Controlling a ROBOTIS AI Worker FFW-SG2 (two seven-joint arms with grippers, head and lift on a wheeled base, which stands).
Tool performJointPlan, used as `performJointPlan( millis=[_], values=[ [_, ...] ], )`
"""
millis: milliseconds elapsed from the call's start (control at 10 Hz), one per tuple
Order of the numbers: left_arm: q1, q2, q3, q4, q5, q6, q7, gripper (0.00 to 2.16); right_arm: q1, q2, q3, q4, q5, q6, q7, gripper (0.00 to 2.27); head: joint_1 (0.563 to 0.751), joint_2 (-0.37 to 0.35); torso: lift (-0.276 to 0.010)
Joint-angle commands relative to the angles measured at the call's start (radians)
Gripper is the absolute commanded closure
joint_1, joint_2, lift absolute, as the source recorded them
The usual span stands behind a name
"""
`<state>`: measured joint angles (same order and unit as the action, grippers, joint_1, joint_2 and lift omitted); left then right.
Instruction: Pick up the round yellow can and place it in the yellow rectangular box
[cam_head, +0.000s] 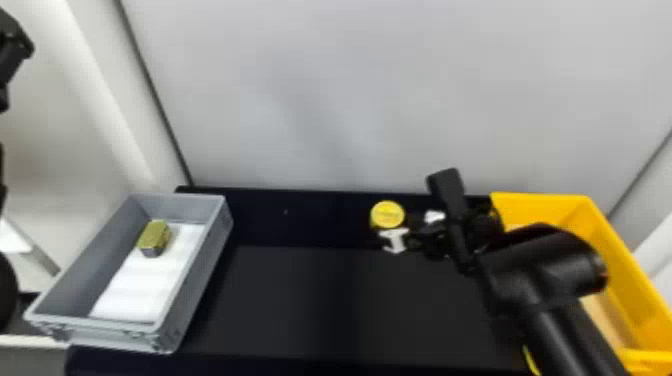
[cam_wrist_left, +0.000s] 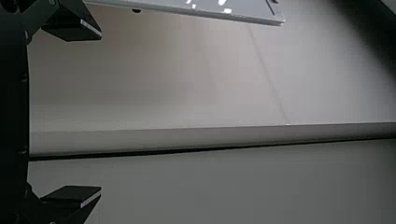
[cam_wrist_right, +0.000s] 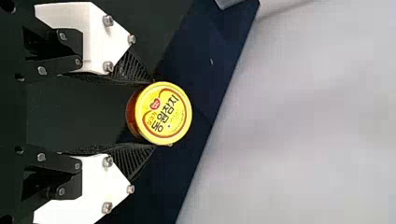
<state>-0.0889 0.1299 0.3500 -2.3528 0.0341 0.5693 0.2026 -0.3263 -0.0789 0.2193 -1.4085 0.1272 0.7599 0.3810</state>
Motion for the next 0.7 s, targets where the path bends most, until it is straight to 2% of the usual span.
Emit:
performJointPlan(
  millis=[0,200,600],
  values=[
    [0.000,0.002,0.000,-0.002,-0.003,0.009,0.000,0.11,0.042,-0.044,-0.090,-0.175,0.083,0.075,0.017,0.64,0.694,0.054,0.000],
    [-0.002,0.004,0.000,-0.005,-0.008,0.018,-0.002,0.11,0.065,-0.079,-0.187,-0.268,0.143,0.123,0.033,0.64,0.694,0.054,0.000],
    [-0.003,0.008,0.006,-0.017,-0.011,0.038,-0.006,0.11,0.073,-0.144,-0.325,-0.337,0.194,0.164,0.029,0.64,0.694,0.054,0.000]
  ],
)
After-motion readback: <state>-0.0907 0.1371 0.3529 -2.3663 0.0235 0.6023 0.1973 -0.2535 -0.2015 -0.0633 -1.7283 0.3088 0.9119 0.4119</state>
